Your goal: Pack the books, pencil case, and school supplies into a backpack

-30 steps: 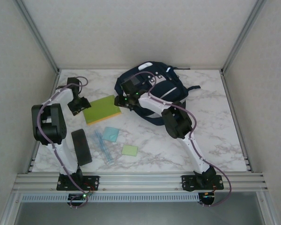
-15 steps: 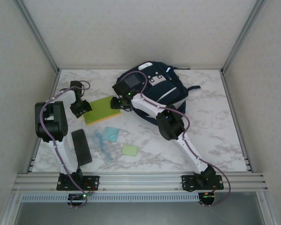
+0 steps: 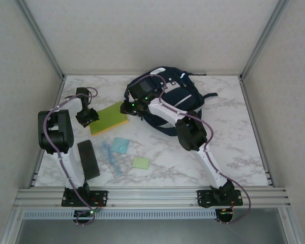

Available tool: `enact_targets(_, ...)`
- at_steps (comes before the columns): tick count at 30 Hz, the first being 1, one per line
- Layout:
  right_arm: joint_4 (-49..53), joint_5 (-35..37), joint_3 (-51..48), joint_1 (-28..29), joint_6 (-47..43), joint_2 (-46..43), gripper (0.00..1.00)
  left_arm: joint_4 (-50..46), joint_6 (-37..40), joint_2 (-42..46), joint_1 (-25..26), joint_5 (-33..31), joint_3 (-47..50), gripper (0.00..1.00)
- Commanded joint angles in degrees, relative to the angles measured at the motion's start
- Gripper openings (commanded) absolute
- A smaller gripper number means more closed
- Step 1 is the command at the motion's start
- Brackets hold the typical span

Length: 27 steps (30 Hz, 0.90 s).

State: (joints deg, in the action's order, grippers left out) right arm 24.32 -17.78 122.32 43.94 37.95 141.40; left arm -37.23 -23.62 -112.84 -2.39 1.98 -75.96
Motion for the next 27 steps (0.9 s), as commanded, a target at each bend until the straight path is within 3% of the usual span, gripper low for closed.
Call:
enact_targets(1, -6.12, -8.47, -1.22, 2.02, 3.68, 0.00, 0.19, 0.25, -0.48, -3.22, 2.09, 2.42, 1.43, 0.41)
enact_targets(6, -8.68, -9.09, -3.56, 1.30, 5.46, -0.44, 0.00, 0.05, -0.25, -2.74, 2.18, 1.91, 1.39, 0.41)
enact_targets(23, -8.32, -10.45, -1.87, 1.49, 5.44, 1.14, 0.05, 0.30, -0.77, -1.87, 2.83, 1.54, 1.61, 0.41)
enact_targets(27, -5.72, -9.18, 0.44, 1.88, 4.09, 2.34, 0.00, 0.36, -0.84, -1.36, 2.78, 1.69, 1.61, 0.41)
